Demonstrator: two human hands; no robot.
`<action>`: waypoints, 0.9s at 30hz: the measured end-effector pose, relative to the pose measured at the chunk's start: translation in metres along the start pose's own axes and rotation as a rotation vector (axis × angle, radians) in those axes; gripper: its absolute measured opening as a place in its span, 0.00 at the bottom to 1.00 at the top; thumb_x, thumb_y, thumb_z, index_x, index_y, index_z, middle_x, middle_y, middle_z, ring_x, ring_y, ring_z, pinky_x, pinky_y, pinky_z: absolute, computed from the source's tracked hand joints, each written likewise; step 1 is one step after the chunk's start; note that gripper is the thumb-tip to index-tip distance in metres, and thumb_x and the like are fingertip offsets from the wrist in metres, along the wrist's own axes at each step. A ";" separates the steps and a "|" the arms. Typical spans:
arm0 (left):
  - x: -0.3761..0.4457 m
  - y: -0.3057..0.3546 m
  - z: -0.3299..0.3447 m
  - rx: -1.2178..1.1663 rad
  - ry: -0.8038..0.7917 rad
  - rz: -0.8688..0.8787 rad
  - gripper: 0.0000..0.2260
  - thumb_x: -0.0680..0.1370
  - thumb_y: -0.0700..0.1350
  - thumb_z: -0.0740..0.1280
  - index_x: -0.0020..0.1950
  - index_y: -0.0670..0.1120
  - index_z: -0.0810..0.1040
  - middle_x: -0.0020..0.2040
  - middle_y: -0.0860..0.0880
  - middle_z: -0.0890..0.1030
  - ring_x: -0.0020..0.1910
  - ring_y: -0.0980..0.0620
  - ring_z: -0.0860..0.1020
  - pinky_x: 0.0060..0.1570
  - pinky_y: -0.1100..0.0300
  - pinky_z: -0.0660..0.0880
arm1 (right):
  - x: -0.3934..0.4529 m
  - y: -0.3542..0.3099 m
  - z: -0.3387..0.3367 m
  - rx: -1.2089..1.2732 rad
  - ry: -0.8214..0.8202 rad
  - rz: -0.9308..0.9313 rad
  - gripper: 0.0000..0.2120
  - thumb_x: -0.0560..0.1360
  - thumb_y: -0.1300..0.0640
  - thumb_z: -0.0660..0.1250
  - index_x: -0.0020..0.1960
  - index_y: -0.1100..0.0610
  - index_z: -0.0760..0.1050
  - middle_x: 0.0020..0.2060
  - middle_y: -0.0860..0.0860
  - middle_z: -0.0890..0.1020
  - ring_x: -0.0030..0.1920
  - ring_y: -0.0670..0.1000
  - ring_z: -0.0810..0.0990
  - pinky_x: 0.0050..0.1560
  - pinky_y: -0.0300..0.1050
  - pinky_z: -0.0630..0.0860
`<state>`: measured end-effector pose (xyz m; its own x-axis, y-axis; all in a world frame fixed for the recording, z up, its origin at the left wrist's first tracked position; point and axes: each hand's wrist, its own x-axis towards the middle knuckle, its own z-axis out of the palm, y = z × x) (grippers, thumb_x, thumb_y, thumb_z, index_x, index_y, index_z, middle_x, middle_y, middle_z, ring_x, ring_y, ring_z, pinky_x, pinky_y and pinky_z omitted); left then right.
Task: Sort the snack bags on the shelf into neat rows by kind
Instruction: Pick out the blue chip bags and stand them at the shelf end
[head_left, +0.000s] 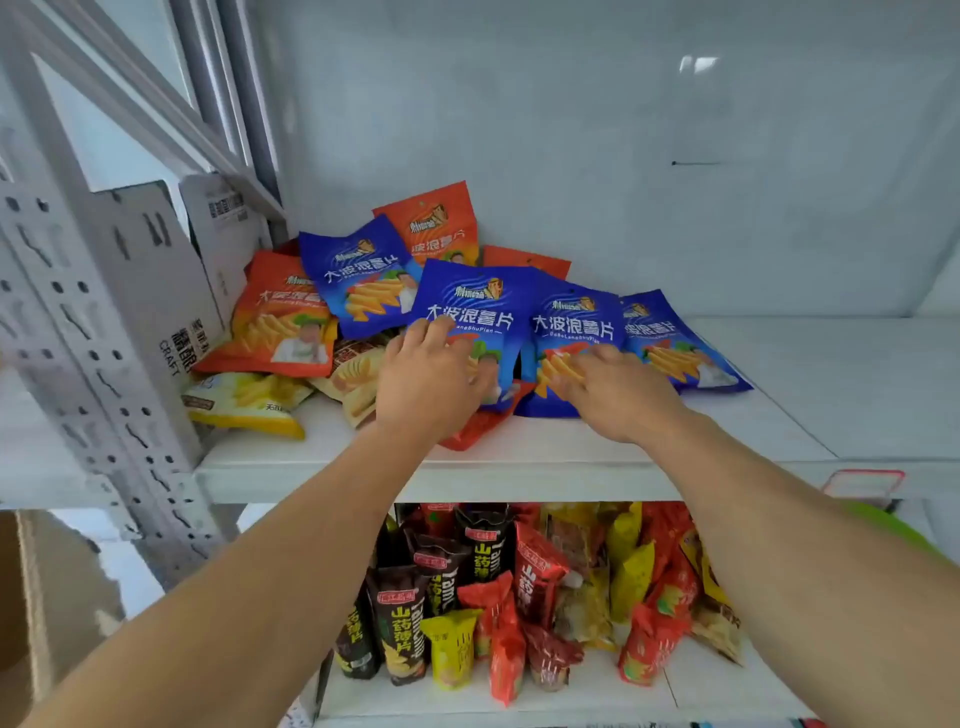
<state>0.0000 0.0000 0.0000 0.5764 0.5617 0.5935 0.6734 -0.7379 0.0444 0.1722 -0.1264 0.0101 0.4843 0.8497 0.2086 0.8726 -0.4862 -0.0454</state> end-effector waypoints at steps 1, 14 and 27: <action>0.007 -0.002 0.006 -0.021 -0.053 -0.048 0.24 0.81 0.64 0.58 0.67 0.51 0.79 0.72 0.46 0.72 0.70 0.43 0.69 0.66 0.46 0.67 | 0.008 0.001 0.004 0.021 -0.017 0.035 0.29 0.81 0.36 0.50 0.75 0.50 0.63 0.73 0.55 0.65 0.70 0.61 0.67 0.64 0.60 0.70; 0.046 -0.009 0.039 -0.248 -0.323 -0.495 0.53 0.70 0.73 0.65 0.80 0.40 0.50 0.79 0.40 0.58 0.77 0.39 0.60 0.70 0.45 0.64 | 0.066 0.016 0.042 0.369 0.000 0.546 0.47 0.75 0.28 0.55 0.80 0.57 0.46 0.77 0.61 0.59 0.74 0.64 0.61 0.70 0.61 0.64; 0.060 -0.015 0.036 -0.475 -0.327 -0.612 0.59 0.67 0.62 0.78 0.81 0.43 0.42 0.77 0.40 0.57 0.74 0.37 0.65 0.68 0.45 0.68 | 0.084 0.025 0.046 0.577 0.027 0.731 0.59 0.62 0.26 0.71 0.78 0.60 0.53 0.72 0.60 0.67 0.72 0.62 0.66 0.65 0.59 0.70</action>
<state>0.0410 0.0583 0.0053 0.3274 0.9401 0.0948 0.6867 -0.3057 0.6595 0.2379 -0.0579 -0.0187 0.9307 0.3636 -0.0405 0.2514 -0.7160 -0.6513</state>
